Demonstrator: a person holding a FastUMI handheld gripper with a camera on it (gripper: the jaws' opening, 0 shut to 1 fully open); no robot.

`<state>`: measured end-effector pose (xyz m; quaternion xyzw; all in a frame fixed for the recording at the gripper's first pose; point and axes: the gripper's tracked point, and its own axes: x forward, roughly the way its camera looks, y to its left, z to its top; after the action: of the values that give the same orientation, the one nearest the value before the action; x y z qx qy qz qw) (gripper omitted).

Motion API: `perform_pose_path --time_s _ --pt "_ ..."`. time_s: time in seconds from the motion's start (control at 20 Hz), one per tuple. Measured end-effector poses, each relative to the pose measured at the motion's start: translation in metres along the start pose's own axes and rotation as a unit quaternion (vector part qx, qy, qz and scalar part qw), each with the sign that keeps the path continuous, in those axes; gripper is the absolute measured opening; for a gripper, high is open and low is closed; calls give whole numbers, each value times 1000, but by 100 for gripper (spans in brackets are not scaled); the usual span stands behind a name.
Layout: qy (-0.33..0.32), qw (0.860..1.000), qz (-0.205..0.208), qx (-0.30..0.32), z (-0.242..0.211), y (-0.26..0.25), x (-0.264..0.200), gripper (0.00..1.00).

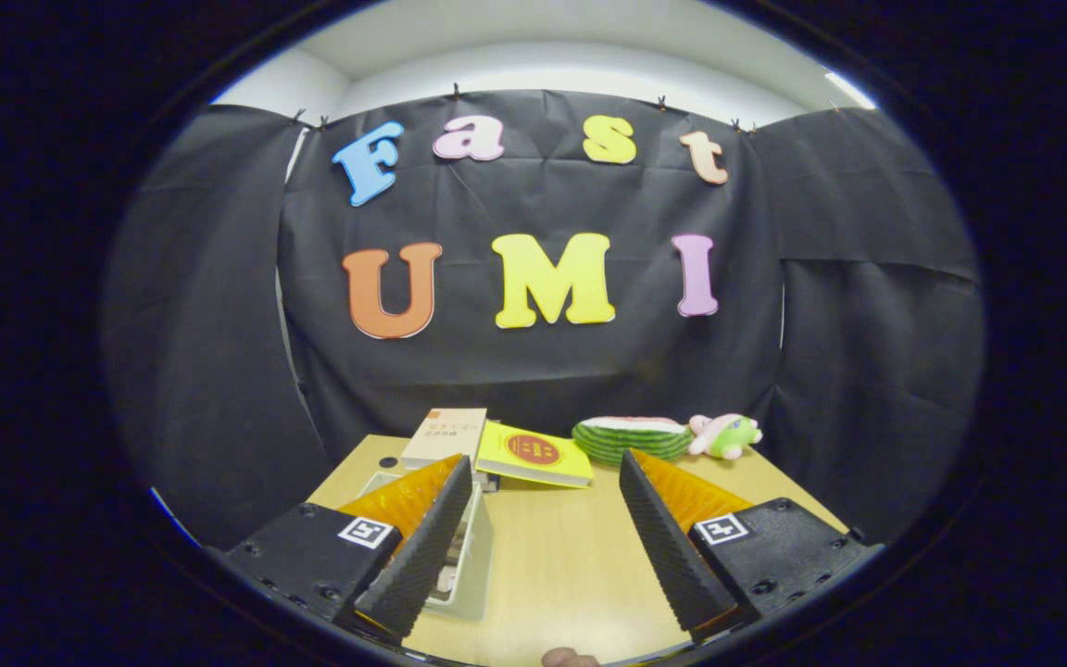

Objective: Open the storage box then place both shoes into the box .Put the left shoe in first, then the right shoe, with the right side of both shoes facing outward in a uniform manner.

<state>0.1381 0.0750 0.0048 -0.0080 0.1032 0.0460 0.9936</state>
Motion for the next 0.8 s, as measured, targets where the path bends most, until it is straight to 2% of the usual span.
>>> perform_pose_path --time_s 0.2,0.35,0.5,0.8 --pt "-33 999 -14 -24 13 -12 -33 100" --pt "-85 996 -26 -31 25 -24 -64 100" --pt "-91 995 -8 -29 7 -17 -87 100" --pt "-104 993 -20 -43 -3 -16 -104 100"
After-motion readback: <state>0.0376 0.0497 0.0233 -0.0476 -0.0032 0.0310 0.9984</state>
